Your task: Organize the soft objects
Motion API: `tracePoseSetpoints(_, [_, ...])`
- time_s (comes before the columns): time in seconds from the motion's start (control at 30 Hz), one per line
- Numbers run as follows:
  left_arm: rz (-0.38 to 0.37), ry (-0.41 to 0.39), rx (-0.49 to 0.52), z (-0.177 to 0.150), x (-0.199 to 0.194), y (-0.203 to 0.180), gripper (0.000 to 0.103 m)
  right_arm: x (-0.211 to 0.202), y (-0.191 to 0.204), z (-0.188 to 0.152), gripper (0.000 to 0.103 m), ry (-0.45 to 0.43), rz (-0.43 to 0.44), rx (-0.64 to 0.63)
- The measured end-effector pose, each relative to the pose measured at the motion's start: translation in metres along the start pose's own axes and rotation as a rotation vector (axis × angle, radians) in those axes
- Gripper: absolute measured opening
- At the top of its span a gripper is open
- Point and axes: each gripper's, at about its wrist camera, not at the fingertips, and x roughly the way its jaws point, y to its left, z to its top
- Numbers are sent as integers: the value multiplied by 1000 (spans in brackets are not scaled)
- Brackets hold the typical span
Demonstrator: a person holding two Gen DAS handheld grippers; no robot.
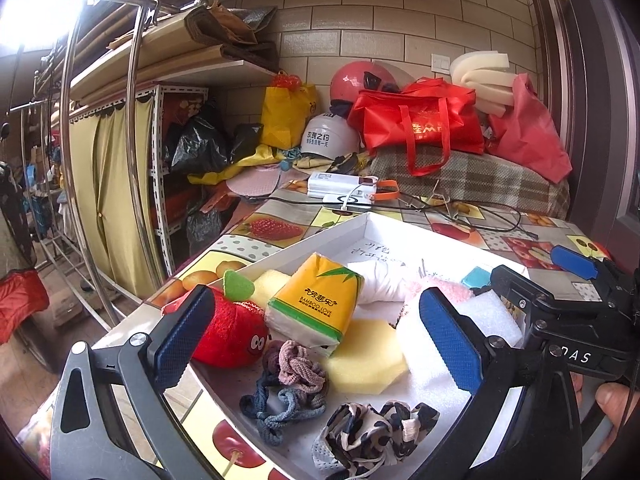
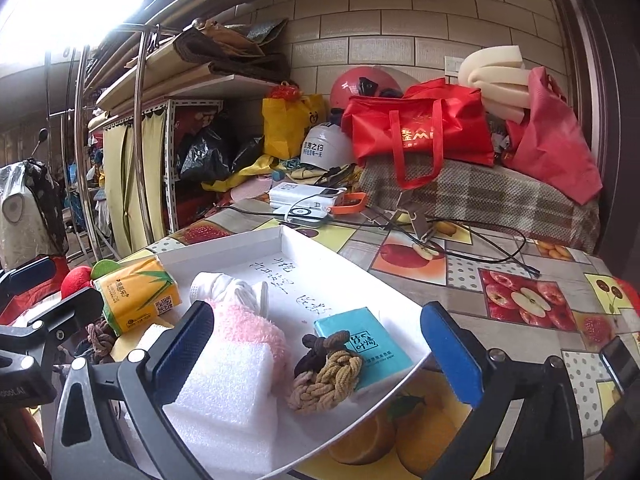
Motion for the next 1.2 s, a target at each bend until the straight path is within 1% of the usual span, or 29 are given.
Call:
tracePoseSetpoints(0.17, [31,-22,25,-2,-5,-5,103,-6,0,-4,103,29,-32,-15])
tracePoseSetpoints(0.23, [35,-10,26,-3,-6,-6,103,-11,-2,-6,103,25,-38,-14])
tracePoseSetpoints(0.33, [30,19,21,-6,-7,-9,103,-21,-10,-10,103,-2,-39,21])
tracePoseSetpoints(0.47, [22,31,54,-10,-14,-20,103,-35,-23,-16,103,-14,-44,65])
tracePoseSetpoints(0.57, [-3,70,68,-15,-19,-31,103,-51,-32,-23,103,-26,-47,81])
tracePoseSetpoints(0.63, [-20,115,55,-20,-21,-36,103,-63,-37,-27,103,-39,-45,83])
tracePoseSetpoints(0.7, [-27,137,43,-25,-28,-42,103,-76,-42,-32,103,-52,-35,76])
tracePoseSetpoints(0.83, [-38,140,46,-33,-48,-56,103,-101,-50,-42,103,-64,-19,45])
tracePoseSetpoints(0.97, [-45,120,57,-40,-69,-69,103,-132,-55,-54,103,-94,-37,19])
tracePoseSetpoints(1.03, [-47,114,56,-43,-78,-75,103,-144,-59,-60,103,-80,-40,16])
tracePoseSetpoints(1.1, [-65,133,54,-46,-85,-82,103,-156,-65,-66,103,-62,-45,26])
tracePoseSetpoints(1.13, [-61,138,59,-47,-88,-87,103,-163,-67,-68,103,-62,-53,32])
tracePoseSetpoints(1.2, [-28,123,78,-48,-96,-96,103,-176,-74,-74,103,-63,-63,48])
